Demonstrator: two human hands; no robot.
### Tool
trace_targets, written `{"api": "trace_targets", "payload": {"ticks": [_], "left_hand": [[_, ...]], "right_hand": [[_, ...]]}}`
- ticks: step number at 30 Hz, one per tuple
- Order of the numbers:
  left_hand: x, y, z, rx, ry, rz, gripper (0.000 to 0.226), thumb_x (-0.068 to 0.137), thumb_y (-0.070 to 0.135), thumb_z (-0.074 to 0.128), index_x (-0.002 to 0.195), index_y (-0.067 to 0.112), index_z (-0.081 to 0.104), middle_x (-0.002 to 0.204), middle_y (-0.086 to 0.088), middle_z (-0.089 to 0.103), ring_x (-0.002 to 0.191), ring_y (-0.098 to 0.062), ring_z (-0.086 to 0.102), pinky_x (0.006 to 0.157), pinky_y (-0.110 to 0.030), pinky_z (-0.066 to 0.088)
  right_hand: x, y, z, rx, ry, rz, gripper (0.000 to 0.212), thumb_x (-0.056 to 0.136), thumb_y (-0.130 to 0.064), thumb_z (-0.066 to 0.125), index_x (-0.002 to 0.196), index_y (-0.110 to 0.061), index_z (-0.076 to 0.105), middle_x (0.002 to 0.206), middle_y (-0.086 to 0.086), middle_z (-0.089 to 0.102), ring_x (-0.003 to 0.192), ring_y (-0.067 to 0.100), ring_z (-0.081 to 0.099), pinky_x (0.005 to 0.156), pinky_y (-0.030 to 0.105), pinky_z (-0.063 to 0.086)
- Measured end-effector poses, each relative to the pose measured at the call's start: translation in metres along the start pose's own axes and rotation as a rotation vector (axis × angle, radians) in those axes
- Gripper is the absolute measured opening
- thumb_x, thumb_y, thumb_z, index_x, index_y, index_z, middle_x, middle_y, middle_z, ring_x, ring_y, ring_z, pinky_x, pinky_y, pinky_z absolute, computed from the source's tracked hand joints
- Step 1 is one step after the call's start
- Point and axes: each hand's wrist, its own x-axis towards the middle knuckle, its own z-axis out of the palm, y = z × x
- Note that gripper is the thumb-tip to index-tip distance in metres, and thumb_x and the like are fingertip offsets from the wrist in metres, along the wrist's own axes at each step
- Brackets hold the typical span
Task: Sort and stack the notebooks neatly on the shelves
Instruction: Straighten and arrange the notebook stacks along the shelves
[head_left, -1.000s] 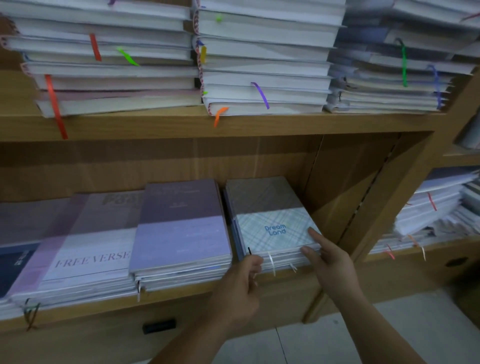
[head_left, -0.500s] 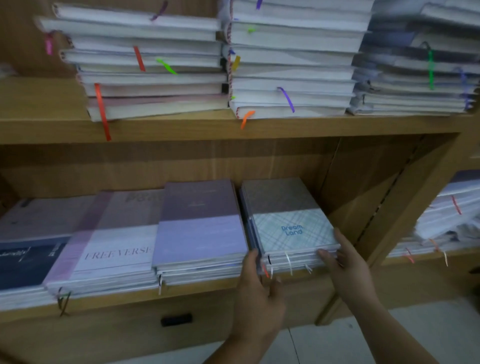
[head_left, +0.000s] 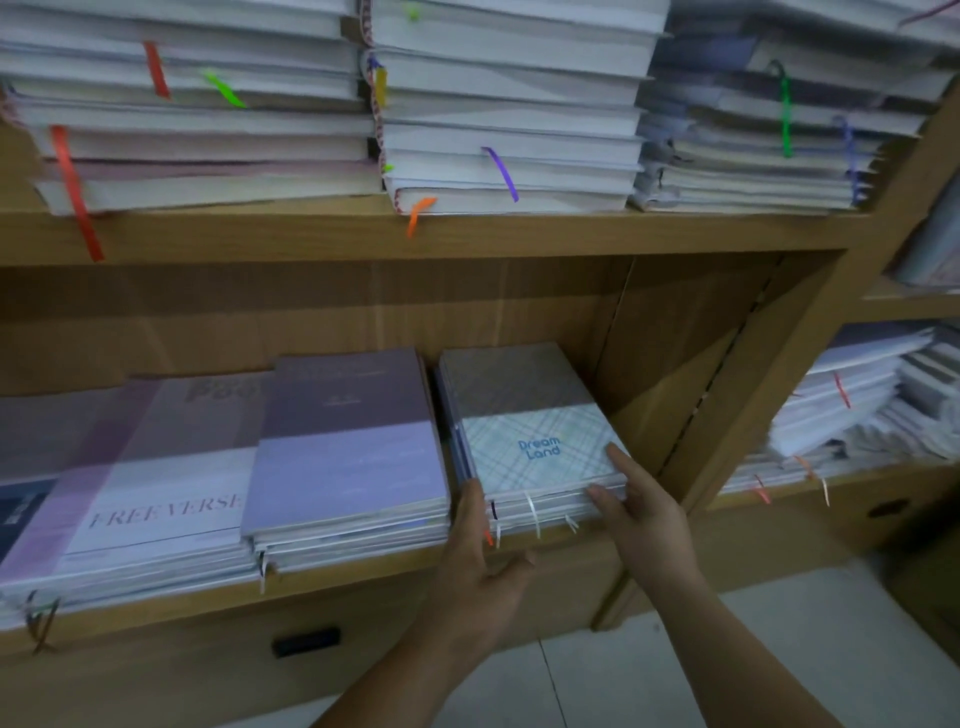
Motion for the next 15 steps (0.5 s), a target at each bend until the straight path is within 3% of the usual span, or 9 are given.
{"api": "trace_targets", "payload": {"ticks": [2,6,13,15], "left_hand": [[-0.005,-0.004,0.005,0.018,0.038,-0.002,0.091,0.097,0.021,0.068,0.159,0.041,0.004,0.15,0.032,0.018,0.141,0.006,0.019,0.109,-0.019,0.027],[-0.01,-0.011,0.013,-0.017,0.056,-0.053,0.094,0.095,0.018,0.067,0.161,0.039,0.004,0.157,0.028,0.018,0.141,0.006,0.02,0.105,-0.018,0.029],[-0.007,-0.005,0.004,-0.045,-0.06,-0.133,0.098,0.096,0.014,0.064,0.161,0.04,-0.004,0.157,0.026,0.016,0.136,0.007,0.02,0.1,-0.017,0.032],[-0.006,-0.001,-0.003,0.006,-0.103,-0.136,0.097,0.094,0.015,0.065,0.159,0.044,-0.001,0.154,0.028,0.018,0.133,0.009,0.027,0.094,-0.012,0.038]], "right_hand": [[-0.001,0.001,-0.001,0.002,-0.031,0.022,0.068,0.086,-0.029,0.081,0.146,-0.039,0.05,0.129,-0.015,0.065,0.11,0.003,0.065,0.098,0.032,0.055],[-0.007,-0.005,0.003,0.013,-0.036,0.043,0.081,0.081,-0.021,0.086,0.148,-0.04,0.045,0.123,-0.02,0.066,0.107,-0.002,0.064,0.087,0.013,0.053],[-0.009,-0.007,0.009,-0.042,0.031,0.056,0.08,0.083,-0.024,0.083,0.15,-0.042,0.043,0.11,-0.015,0.068,0.089,0.007,0.066,0.079,0.022,0.052],[-0.01,-0.01,0.008,-0.076,0.033,0.06,0.082,0.083,-0.028,0.083,0.151,-0.043,0.041,0.119,-0.011,0.067,0.095,0.007,0.064,0.085,0.028,0.053]]}}
